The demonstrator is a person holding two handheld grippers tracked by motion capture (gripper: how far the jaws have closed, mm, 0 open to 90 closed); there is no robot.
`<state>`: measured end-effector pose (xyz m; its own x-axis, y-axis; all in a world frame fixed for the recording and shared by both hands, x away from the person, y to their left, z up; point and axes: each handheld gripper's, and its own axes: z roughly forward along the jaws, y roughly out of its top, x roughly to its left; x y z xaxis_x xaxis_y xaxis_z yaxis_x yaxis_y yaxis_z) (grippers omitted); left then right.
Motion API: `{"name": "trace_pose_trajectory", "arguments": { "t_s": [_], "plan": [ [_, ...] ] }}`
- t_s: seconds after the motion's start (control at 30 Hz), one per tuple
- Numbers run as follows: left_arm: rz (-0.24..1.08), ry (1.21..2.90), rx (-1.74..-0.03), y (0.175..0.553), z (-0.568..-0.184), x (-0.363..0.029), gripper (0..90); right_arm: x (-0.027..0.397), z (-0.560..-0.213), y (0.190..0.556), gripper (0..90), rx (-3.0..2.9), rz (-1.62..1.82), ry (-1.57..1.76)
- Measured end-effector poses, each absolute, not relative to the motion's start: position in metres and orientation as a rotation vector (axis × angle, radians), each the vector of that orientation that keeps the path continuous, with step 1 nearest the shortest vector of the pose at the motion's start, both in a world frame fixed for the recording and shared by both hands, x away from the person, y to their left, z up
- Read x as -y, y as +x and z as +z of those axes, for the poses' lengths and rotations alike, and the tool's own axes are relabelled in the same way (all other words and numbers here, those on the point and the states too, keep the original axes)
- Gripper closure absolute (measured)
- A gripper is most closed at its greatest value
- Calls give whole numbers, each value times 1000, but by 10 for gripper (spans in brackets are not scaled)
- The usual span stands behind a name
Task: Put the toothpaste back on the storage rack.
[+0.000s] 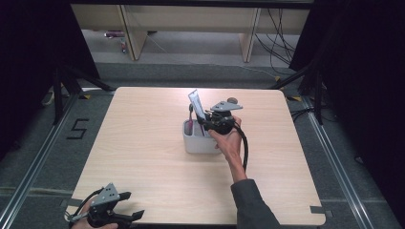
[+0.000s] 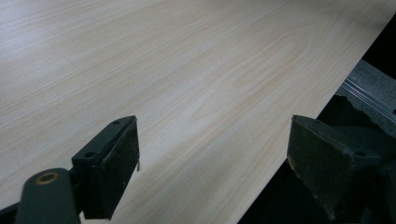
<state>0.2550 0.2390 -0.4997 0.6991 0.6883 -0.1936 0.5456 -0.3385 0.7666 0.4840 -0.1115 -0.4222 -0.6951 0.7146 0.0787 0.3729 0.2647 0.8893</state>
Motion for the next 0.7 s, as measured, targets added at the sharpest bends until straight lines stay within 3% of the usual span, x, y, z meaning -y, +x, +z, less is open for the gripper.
{"name": "trace_pose_trajectory", "arguments": {
  "t_s": [0.17,0.37,0.7],
  "plan": [
    [200,2022,-943,255,-500,-239,166,111,-426,485,712,-2223,1367,974],
    [203,2036,-933,255,-499,-239,166,117,-418,480,530,-2161,1478,1052],
    [203,2026,-938,254,-499,-238,166,133,-401,464,404,-2147,1472,1069]
  ]
}}
